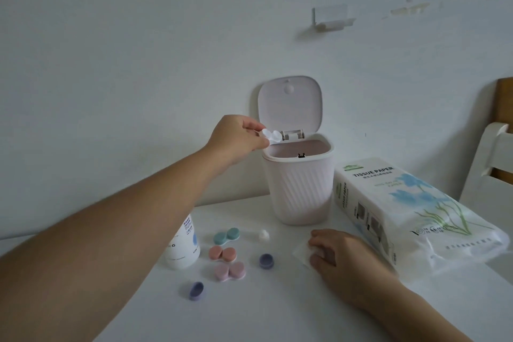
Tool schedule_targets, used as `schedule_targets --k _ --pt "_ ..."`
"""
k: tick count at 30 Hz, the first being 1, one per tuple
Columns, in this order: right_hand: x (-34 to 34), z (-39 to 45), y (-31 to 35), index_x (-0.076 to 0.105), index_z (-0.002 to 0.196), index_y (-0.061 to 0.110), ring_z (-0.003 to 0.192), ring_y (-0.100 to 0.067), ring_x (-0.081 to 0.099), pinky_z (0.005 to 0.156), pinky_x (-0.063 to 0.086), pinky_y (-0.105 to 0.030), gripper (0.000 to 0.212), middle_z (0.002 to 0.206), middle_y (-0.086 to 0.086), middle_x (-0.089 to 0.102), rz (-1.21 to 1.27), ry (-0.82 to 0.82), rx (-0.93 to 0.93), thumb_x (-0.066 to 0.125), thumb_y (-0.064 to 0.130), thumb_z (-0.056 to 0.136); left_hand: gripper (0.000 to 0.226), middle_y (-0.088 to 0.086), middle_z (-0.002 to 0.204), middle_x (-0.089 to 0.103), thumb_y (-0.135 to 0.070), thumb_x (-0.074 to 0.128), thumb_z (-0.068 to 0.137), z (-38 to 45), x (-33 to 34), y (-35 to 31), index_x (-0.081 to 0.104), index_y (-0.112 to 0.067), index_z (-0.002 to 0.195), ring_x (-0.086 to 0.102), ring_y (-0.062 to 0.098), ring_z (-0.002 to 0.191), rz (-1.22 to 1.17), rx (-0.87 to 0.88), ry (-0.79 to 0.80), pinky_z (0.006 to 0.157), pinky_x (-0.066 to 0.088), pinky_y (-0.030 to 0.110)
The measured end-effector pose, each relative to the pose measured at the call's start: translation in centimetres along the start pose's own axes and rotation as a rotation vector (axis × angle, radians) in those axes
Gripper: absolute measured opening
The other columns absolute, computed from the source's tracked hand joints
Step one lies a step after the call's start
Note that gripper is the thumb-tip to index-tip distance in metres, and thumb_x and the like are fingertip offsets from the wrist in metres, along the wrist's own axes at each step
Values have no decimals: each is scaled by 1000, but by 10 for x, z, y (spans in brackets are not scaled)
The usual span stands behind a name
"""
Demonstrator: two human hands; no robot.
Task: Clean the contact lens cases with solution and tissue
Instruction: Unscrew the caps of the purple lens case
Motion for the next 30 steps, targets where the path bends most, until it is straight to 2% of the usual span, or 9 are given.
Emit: schedule_targets --k 3,6,7,10,13,15,20,24,30 --pt "-1 0 2 64 110 11 110 -15 60 93 49 -34 36 120 1 67 -24 -7 8 59 40 89 21 -13 68 65 -12 79 80 11 4 -8 74 -26 94 56 0 57 204 128 49 49 42 9" --pt "-2 0 2 63 111 10 109 -14 60 93 49 -34 39 119 2 67 -29 -25 3 57 42 89 21 -14 80 68 -15 73 85 14 13 -21 75 -23 104 59 -3 71 448 297 108 67 50 19" --pt "-2 0 2 63 111 10 108 -14 60 92 49 -35 40 119 1 67 -29 -27 2 56 42 89 19 -14 82 68 -16 71 87 13 16 -25 74 -24 104 58 -2 72 519 346 128 68 50 23" --pt "-3 0 2 62 111 7 107 -15 60 92 50 -38 40 118 -1 67 -18 -35 6 56 40 89 13 -9 83 65 -19 61 94 10 27 -37 71 -27 96 59 13 75 752 481 213 65 46 32" --pt "-3 0 3 64 108 7 106 -15 60 91 49 -38 37 117 -2 67 -20 -47 -2 56 37 90 25 -6 77 58 -18 52 100 5 40 -45 56 -28 77 53 22 80 984 641 290 69 46 38" --pt "-4 0 3 64 107 7 106 -15 60 91 49 -38 36 117 -2 67 -25 -50 -5 56 37 90 22 -1 81 61 -18 49 102 2 46 -49 61 -21 83 48 22 81 1090 748 281 70 47 39" --pt "-4 0 4 65 104 6 105 -17 61 91 50 -39 36 115 -4 68 -13 -45 -9 57 37 89 21 1 85 64 -4 47 98 -8 48 -57 62 -18 93 42 22 78 1215 932 197 67 44 36" --pt "-6 0 4 67 99 12 103 -14 62 87 52 -36 30 111 2 69 8 -56 -1 58 39 87 28 4 80 66 7 52 91 -19 43 -63 71 -13 95 54 27 76 1231 1114 86 66 46 36" --pt "-8 0 5 68 97 16 101 -13 63 85 52 -33 27 110 4 70 11 -68 6 59 38 87 37 4 88 65 10 44 91 -19 44 -62 69 -13 106 50 26 83 1234 1101 161 73 47 39"
Point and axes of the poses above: each hand's wrist, its own z-axis towards the middle knuckle, its own x-axis out of the palm, y = z × x, the point moved 7 cm from there along z, towards the middle knuckle
